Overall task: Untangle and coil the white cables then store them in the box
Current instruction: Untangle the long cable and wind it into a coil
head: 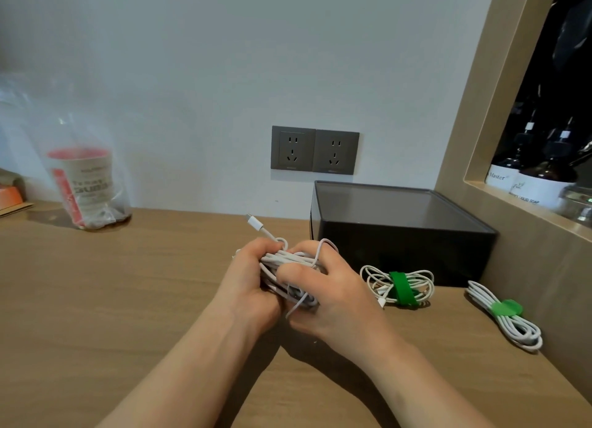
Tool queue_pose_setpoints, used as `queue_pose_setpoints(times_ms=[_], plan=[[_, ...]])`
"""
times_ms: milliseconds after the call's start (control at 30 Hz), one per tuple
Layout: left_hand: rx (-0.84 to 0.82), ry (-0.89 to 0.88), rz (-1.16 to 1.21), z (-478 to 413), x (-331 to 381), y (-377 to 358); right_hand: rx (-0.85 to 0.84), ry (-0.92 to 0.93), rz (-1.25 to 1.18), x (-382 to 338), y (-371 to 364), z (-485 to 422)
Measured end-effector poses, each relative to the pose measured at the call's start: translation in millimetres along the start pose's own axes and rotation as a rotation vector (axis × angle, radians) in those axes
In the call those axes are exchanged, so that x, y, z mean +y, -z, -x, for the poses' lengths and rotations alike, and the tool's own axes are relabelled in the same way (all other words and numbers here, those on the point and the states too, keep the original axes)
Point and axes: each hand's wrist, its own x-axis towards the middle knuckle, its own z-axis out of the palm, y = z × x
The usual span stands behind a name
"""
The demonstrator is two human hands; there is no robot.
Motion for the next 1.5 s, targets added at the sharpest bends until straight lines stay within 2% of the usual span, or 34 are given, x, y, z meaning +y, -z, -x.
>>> queue_pose_setpoints(times_ms=[200, 500, 733, 867, 967, 1067, 1233, 1333, 1500], plan=[[0.013, 0.043, -0.072, -0.3, 2.4, 5.8, -0.158, -0.029, -0.005, -0.6, 7.2, 0.7], [-0.036, 0.040, -0.116, 2.4, -1.1, -0.3, 0.147, -0.012, 0.020, 0.3, 0.5, 1.7], [-0.203, -0.002, -0.100, 1.0, 3.5, 0.2, 0.208, -0.223, -0.227, -3.0, 10.6, -1.9], [-0.224, -0.160, -0.242, -1.7, 5.4, 5.2, 0.182, -0.311, -0.317, -4.3, 18.5, 0.2], [-0.272, -0.302, -0.483, -2.7, 7.4, 10.1, 0.140, -0.374, -0.432, -6.0, 25.6, 2.1], [-0.367, -0.356, -0.690, -2.2, 12.8, 16.1, 0.076, -0.426, -0.534, -7.3, 30.8, 3.7], [-0.392, -0.428, -0.749, -1.7, 13.5, 13.7, 0.073, -0.483, -0.657, -9.6, 35.1, 4.3], [-0.380, -0.433, -0.789, 0.1, 12.3, 11.2, 0.098, -0.518, -0.699, -7.8, 35.5, 5.1], [-0.440, -0.296, -0.804, 3.0, 12.2, 14.0, 0.110, -0.576, -0.720, -4.5, 35.8, 6.9]])
